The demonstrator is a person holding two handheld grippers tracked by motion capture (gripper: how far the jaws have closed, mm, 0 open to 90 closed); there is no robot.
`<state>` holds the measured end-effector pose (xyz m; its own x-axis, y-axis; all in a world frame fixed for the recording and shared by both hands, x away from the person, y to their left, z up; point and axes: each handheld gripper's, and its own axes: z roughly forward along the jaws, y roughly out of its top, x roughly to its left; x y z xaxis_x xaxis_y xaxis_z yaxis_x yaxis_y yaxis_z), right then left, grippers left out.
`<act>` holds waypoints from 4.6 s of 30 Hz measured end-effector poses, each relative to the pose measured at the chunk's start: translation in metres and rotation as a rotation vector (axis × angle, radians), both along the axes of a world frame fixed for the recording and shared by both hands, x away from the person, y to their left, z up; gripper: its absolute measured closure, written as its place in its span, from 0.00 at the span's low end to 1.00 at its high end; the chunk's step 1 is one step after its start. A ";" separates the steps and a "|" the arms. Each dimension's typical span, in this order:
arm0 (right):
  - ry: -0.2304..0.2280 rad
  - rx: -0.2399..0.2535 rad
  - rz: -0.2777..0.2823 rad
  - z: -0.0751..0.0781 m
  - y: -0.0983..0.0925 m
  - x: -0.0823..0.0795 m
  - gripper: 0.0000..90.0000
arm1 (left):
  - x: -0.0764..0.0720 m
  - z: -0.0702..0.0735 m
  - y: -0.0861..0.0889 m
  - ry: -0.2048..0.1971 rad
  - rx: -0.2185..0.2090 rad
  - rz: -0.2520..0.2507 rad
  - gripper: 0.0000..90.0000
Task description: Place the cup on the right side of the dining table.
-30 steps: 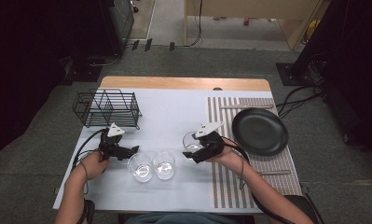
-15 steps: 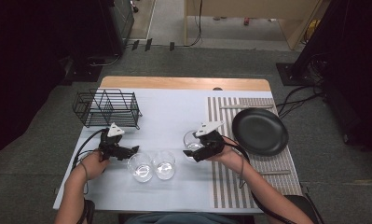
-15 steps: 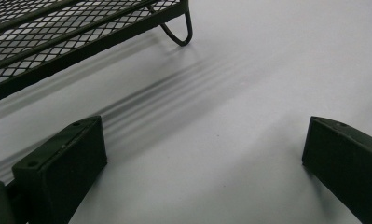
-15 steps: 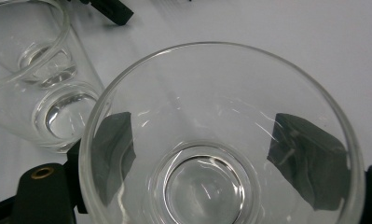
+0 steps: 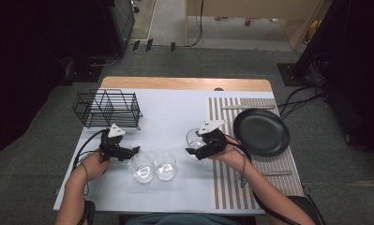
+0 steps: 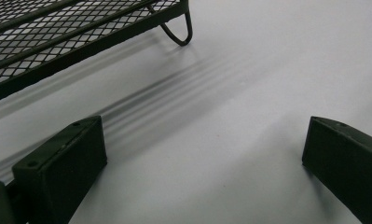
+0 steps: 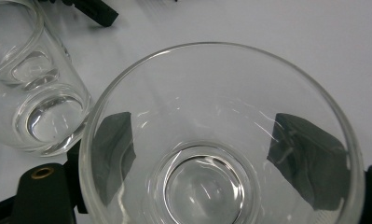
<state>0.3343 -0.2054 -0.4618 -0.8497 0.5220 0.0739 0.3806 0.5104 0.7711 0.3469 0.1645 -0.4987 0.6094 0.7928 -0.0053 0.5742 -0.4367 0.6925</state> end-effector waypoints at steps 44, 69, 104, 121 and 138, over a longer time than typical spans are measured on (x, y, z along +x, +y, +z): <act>0.002 0.018 -0.076 0.002 -0.012 0.017 0.22 | 0.000 0.000 0.000 0.000 0.000 0.000 0.00; -0.004 0.013 -0.136 0.006 -0.023 0.027 0.22 | 0.000 0.000 0.000 0.000 0.000 0.000 0.00; -0.005 0.017 -0.198 0.006 -0.033 0.039 0.22 | 0.000 0.000 0.000 -0.001 0.000 0.000 0.00; 0.006 0.007 -0.247 0.011 -0.044 0.050 0.22 | 0.000 0.000 0.000 -0.001 0.000 0.001 0.00; 0.011 -0.018 -0.277 0.010 -0.056 0.064 0.22 | 0.000 0.000 0.000 -0.001 0.000 0.001 0.00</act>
<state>0.3984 -0.2614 -0.4514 -0.6735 0.7358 0.0707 0.5159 0.3993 0.7579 0.3467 0.1644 -0.4987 0.6089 0.7932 -0.0048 0.5741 -0.4365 0.6927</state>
